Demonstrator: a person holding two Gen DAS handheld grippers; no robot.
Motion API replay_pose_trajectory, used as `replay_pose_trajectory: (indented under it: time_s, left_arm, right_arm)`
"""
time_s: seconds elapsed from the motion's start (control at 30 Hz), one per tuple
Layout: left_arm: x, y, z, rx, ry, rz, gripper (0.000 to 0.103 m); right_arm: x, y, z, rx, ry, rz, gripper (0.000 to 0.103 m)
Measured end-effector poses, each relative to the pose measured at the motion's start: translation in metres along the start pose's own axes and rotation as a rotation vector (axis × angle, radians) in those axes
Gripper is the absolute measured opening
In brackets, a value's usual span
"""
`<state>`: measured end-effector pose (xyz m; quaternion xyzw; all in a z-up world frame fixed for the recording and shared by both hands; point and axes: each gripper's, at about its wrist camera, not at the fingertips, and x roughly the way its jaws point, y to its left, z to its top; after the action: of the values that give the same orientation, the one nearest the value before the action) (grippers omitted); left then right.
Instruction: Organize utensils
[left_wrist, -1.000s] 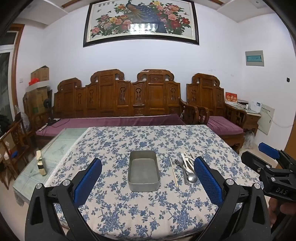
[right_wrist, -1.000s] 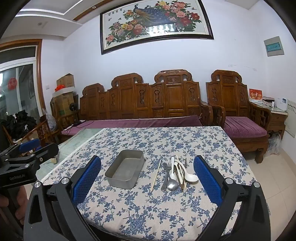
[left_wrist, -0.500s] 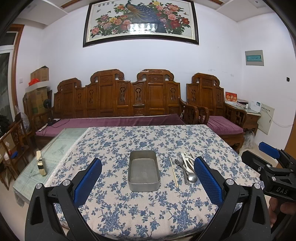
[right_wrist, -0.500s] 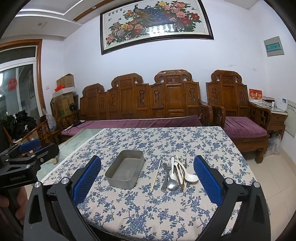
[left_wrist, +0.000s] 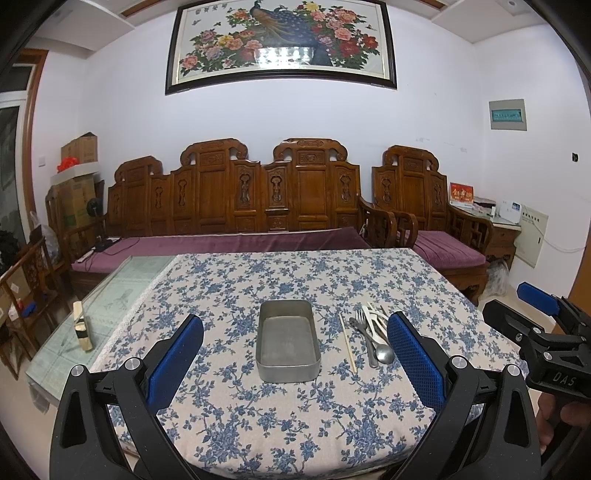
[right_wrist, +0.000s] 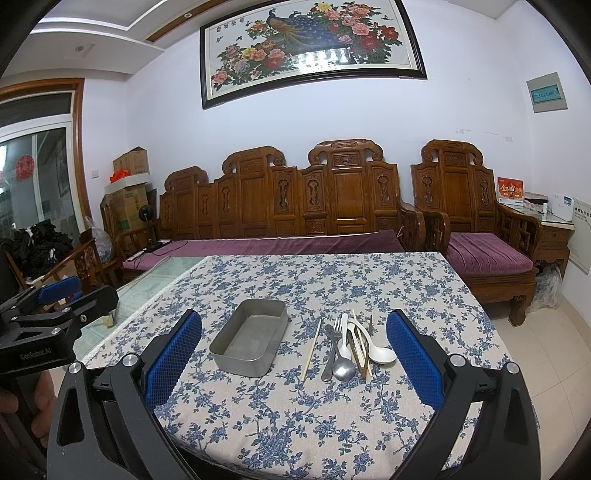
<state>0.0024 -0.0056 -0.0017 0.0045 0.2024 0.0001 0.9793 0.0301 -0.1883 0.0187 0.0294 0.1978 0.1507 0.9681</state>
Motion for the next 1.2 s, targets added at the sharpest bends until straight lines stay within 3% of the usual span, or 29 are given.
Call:
replay_pose_trajectory:
  time_s: [1.2]
  left_arm:
    - [-0.005, 0.004, 0.0031, 0.001, -0.003, -0.001, 0.097]
  right_arm:
    - [-0.0008, 0.0004, 0.001, -0.001, 0.0, 0.0, 0.1]
